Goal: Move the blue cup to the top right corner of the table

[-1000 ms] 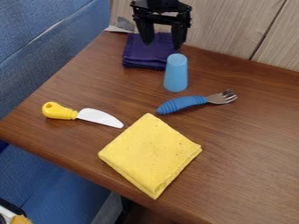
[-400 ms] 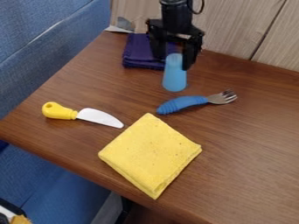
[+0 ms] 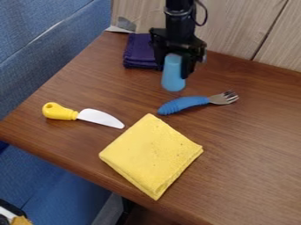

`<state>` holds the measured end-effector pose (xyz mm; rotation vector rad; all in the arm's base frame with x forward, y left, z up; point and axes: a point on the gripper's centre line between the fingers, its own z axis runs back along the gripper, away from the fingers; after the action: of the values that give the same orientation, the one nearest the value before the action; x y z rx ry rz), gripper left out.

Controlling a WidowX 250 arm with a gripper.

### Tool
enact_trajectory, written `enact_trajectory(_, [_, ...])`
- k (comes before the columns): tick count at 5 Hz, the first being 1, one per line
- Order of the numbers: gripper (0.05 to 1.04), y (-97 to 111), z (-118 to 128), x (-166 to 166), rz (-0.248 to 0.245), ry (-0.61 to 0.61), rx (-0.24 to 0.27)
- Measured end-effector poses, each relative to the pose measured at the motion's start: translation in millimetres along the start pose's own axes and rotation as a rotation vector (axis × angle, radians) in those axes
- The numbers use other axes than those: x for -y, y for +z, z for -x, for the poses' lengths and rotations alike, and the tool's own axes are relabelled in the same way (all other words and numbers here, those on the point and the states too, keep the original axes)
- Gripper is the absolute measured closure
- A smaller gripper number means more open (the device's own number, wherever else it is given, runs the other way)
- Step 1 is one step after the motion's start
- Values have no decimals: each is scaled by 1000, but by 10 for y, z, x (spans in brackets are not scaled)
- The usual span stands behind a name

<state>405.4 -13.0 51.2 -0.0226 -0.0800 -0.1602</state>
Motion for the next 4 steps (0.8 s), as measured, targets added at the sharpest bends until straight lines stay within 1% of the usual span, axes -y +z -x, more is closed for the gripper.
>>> enact_trajectory(3, [367,8,9,-14,-12,25,-11])
enact_trajectory(4, [367,157,-102,-27,-16,40,15])
